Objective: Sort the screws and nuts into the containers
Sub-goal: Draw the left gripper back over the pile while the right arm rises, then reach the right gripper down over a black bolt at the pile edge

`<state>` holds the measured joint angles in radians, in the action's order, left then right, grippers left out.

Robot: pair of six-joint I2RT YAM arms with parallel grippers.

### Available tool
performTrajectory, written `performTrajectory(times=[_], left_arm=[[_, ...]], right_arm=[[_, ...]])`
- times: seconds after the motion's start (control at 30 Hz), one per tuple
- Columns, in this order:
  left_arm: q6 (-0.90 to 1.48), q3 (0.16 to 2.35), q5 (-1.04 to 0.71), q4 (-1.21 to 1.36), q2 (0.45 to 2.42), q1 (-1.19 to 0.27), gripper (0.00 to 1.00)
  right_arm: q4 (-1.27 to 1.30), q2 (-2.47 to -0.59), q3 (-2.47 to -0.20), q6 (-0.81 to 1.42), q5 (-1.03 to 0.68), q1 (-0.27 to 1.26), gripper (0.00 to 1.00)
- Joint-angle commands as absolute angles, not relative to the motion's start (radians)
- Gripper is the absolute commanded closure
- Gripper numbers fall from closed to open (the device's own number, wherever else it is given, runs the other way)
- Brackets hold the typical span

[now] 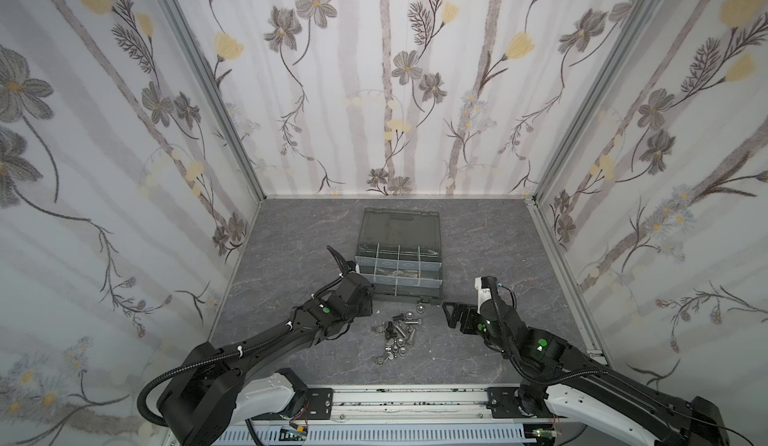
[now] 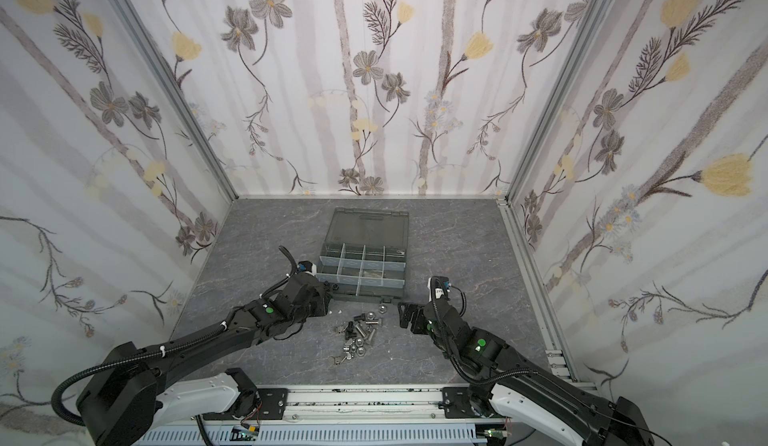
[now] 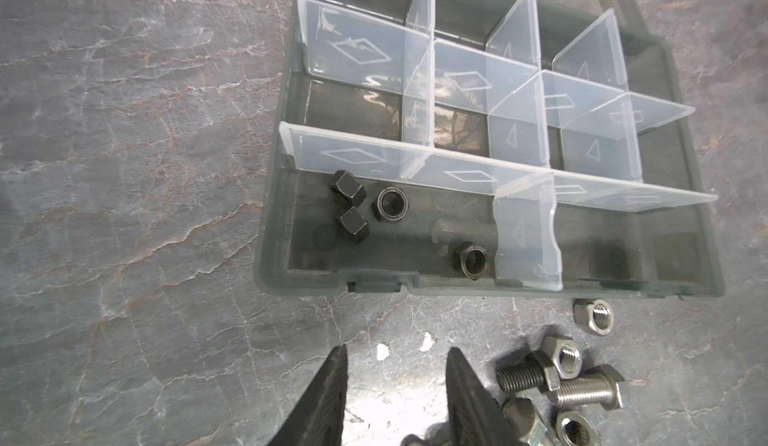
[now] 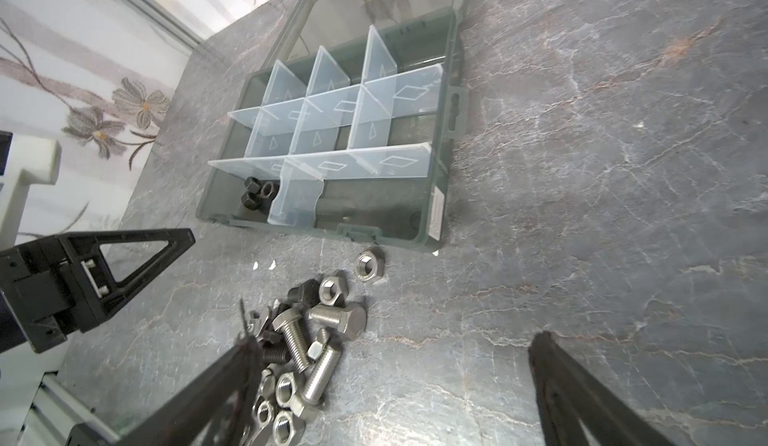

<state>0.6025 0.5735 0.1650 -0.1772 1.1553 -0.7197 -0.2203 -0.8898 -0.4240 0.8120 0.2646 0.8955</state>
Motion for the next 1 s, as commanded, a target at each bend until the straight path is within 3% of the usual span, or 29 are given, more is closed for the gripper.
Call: performTrajectory(times=[0.0, 0.37, 0.97], left_arm=[[0.616, 0.561, 0.174, -0.144, 1.125, -0.719, 0.57], [0.640, 0.548, 0.148, -0.128, 1.112, -0.718, 0.56], [0.669, 0.516, 0.131, -0.100, 1.041, -0.721, 0.56]], right_arm=[[-0.191, -0.908, -0.454, 0.777, 0.262, 0.924, 0.01], [-0.230, -0.953, -0.546, 0.726, 0.271, 0.988, 0.03], [-0.236, -1.027, -0.630, 0.721, 0.242, 1.004, 0.14]])
